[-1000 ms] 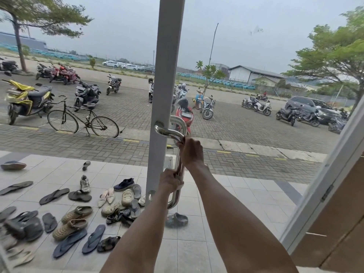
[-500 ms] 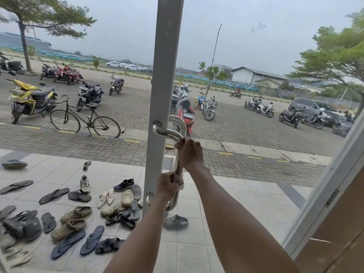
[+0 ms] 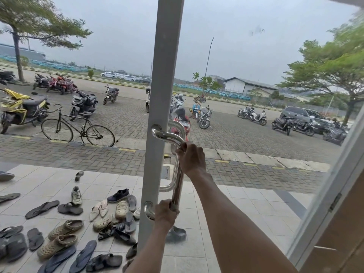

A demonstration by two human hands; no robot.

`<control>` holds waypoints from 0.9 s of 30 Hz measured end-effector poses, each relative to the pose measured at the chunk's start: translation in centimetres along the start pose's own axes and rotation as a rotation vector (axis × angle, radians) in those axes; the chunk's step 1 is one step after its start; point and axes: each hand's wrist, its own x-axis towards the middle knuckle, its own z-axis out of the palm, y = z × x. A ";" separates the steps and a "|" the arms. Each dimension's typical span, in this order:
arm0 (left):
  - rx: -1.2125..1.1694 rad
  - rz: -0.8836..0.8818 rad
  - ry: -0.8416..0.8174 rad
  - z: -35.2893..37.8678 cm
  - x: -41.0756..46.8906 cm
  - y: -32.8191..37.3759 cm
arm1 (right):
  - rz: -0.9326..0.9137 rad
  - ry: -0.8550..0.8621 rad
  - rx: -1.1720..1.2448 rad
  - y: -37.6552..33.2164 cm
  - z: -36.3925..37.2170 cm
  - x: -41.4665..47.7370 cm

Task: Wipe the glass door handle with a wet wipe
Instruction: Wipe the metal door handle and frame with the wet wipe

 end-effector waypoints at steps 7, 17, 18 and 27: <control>-0.088 0.126 0.059 -1.5 0.5 2.3 | 0.010 0.012 -0.032 -0.3 0.0 -0.2; -0.047 0.236 0.166 -0.8 -0.1 1.7 | 0.018 0.009 -0.015 -0.1 0.4 -0.3; -0.034 0.248 0.162 -0.8 0.0 1.6 | 0.016 0.014 -0.014 -0.1 0.4 -0.2; 0.143 0.200 0.022 0.4 0.0 -2.1 | -0.006 0.028 -0.010 0.3 0.5 -0.1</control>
